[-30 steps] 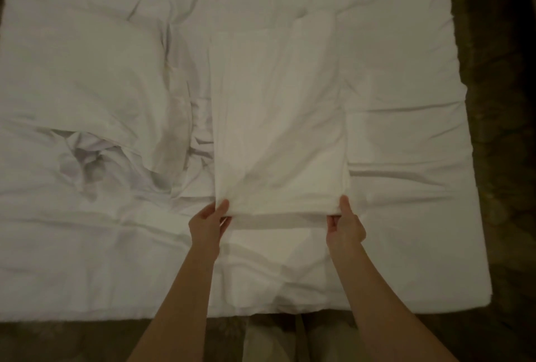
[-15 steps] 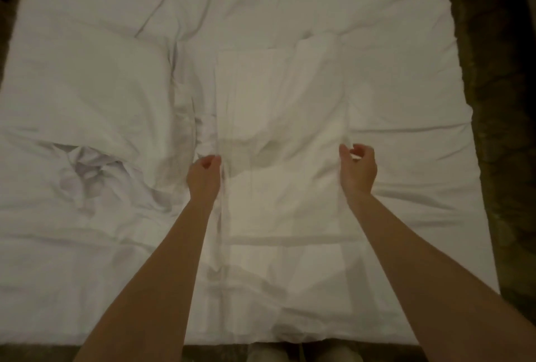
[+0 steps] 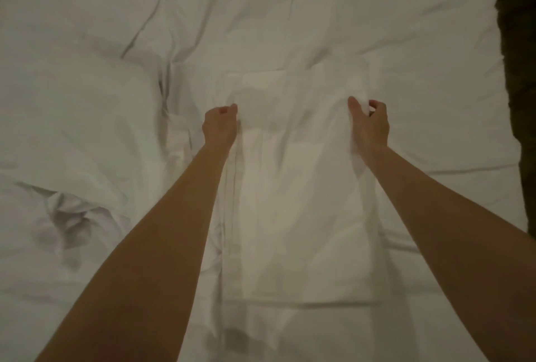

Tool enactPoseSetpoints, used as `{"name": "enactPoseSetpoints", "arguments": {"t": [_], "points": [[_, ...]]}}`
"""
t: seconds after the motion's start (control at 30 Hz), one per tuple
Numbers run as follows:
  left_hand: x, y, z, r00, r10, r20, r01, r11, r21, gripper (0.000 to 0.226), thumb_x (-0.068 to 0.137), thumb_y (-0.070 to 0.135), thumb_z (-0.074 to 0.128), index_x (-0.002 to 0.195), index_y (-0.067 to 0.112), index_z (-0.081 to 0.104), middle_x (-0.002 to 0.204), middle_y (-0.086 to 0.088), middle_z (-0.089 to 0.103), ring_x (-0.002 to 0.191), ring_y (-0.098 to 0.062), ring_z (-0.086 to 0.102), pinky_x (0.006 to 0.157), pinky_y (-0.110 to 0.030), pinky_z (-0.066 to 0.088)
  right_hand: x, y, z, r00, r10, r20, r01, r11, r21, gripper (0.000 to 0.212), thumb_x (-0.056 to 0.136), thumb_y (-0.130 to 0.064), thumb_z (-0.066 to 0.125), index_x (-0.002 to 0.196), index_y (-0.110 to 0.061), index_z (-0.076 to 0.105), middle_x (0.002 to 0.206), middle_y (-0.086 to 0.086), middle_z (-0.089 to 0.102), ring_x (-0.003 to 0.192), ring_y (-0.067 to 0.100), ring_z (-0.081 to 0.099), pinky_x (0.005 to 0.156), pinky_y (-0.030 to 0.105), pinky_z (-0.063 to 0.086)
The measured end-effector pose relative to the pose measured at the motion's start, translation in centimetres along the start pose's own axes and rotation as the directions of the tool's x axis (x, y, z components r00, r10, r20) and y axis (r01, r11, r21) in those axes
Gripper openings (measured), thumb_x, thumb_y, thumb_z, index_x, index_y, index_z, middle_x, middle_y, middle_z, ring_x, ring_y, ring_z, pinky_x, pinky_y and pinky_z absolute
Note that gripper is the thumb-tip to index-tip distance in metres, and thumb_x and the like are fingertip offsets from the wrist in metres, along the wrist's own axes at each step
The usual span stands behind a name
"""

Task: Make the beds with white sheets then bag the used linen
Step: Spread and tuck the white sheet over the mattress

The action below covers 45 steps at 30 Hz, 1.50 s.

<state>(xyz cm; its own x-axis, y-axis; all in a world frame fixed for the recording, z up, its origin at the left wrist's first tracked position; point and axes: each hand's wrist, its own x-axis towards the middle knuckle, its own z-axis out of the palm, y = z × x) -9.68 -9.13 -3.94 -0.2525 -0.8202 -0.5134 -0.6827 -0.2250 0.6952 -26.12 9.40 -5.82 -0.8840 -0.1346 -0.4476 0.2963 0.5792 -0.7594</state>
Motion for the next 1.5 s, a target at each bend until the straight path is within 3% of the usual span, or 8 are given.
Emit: {"name": "enactPoseSetpoints", "arguments": {"t": [0.17, 0.33, 0.6, 0.73, 1.0, 1.17, 1.37, 1.5], "points": [[4.2, 2.2, 1.3, 0.992, -0.102, 0.079, 0.113, 0.981, -0.155, 0.046, 0.075, 0.036, 0.079, 0.090, -0.005, 0.067, 0.094, -0.013, 0.064, 0.098, -0.029, 0.065, 0.093, -0.039, 0.051, 3.2, -1.4, 0.7, 0.999, 0.015, 0.049, -0.017, 0.999, 0.037, 0.057, 0.086, -0.050, 0.063, 0.126, -0.011, 0.052, 0.118, 0.001, 0.059, 0.101, 0.015, 0.058, 0.082, 0.022, 0.042], [5.2, 2.9, 1.1, 0.998, 0.021, 0.052, -0.016, 0.995, -0.102, 0.026, 0.078, 0.031, 0.078, 0.084, 0.008, 0.068, 0.077, -0.005, 0.065, 0.070, -0.017, 0.061, 0.069, -0.030, 0.049, 5.4, -1.8, 0.4, 0.991, -0.009, 0.132, 0.010, 1.000, 0.000, 0.064, 0.070, -0.063, 0.071, 0.111, -0.013, 0.062, 0.108, 0.001, 0.067, 0.096, 0.017, 0.066, 0.087, 0.034, 0.054], [6.8, -0.7, -1.1, 0.984, -0.168, 0.056, 0.176, 0.914, -0.366, 0.027, 0.085, 0.015, 0.073, 0.106, -0.002, 0.068, 0.090, -0.007, 0.073, 0.074, -0.017, 0.068, 0.082, -0.033, 0.057, 6.3, -1.8, 0.1, 0.969, -0.032, 0.246, 0.027, 0.999, 0.025, 0.053, 0.073, -0.027, 0.083, 0.117, -0.010, 0.058, 0.109, -0.001, 0.064, 0.092, 0.008, 0.063, 0.082, 0.021, 0.053], [7.7, 0.8, -0.5, 1.000, -0.021, 0.004, 0.021, 0.939, -0.342, 0.018, 0.081, 0.019, 0.076, 0.068, 0.014, 0.064, 0.072, -0.002, 0.064, 0.071, -0.017, 0.061, 0.073, -0.029, 0.052, 7.2, -2.5, 0.2, 0.995, -0.078, 0.060, 0.066, 0.982, 0.177, 0.041, 0.077, -0.015, 0.079, 0.112, -0.006, 0.059, 0.086, -0.004, 0.065, 0.069, 0.001, 0.063, 0.066, 0.017, 0.052], [3.4, -2.6, -0.3, 0.930, -0.192, 0.313, 0.261, 0.945, -0.195, 0.036, 0.072, 0.022, 0.083, 0.102, 0.008, 0.070, 0.090, -0.002, 0.074, 0.081, -0.015, 0.073, 0.069, -0.028, 0.058, 4.7, -0.3, -1.7, 0.890, 0.198, 0.411, -0.190, 0.980, -0.061, 0.029, 0.074, -0.027, 0.082, 0.096, -0.014, 0.069, 0.096, 0.003, 0.072, 0.079, 0.011, 0.069, 0.074, 0.026, 0.057], [2.7, -3.2, 0.3, 0.973, -0.158, 0.166, 0.196, 0.949, -0.247, 0.019, 0.075, 0.021, 0.082, 0.087, 0.011, 0.070, 0.088, -0.005, 0.072, 0.074, -0.015, 0.071, 0.070, -0.029, 0.059, 4.2, 0.4, -2.0, 0.970, 0.150, 0.190, -0.174, 0.978, 0.113, 0.030, 0.085, -0.023, 0.073, 0.106, -0.003, 0.069, 0.095, 0.008, 0.068, 0.064, 0.004, 0.062, 0.057, 0.016, 0.054], [-0.8, -5.9, -1.7, 0.899, -0.278, 0.337, 0.322, 0.943, -0.083, 0.031, 0.071, 0.019, 0.083, 0.096, 0.006, 0.070, 0.082, -0.004, 0.076, 0.074, -0.017, 0.073, 0.062, -0.029, 0.058, 0.6, 2.8, -3.3, 0.894, 0.279, 0.350, -0.263, 0.960, -0.092, 0.033, 0.072, -0.032, 0.083, 0.094, -0.011, 0.071, 0.104, 0.014, 0.072, 0.091, 0.028, 0.070, 0.085, 0.042, 0.057], [-2.4, -7.4, -2.2, 0.946, -0.276, 0.171, 0.293, 0.952, -0.085, 0.033, 0.076, 0.029, 0.081, 0.100, 0.009, 0.072, 0.081, -0.005, 0.073, 0.067, -0.019, 0.069, 0.061, -0.033, 0.058, -1.3, 4.0, -4.0, 0.934, 0.232, 0.272, -0.248, 0.968, 0.028, 0.023, 0.076, -0.028, 0.080, 0.086, -0.009, 0.071, 0.099, 0.018, 0.072, 0.071, 0.018, 0.067, 0.068, 0.028, 0.056]]}}
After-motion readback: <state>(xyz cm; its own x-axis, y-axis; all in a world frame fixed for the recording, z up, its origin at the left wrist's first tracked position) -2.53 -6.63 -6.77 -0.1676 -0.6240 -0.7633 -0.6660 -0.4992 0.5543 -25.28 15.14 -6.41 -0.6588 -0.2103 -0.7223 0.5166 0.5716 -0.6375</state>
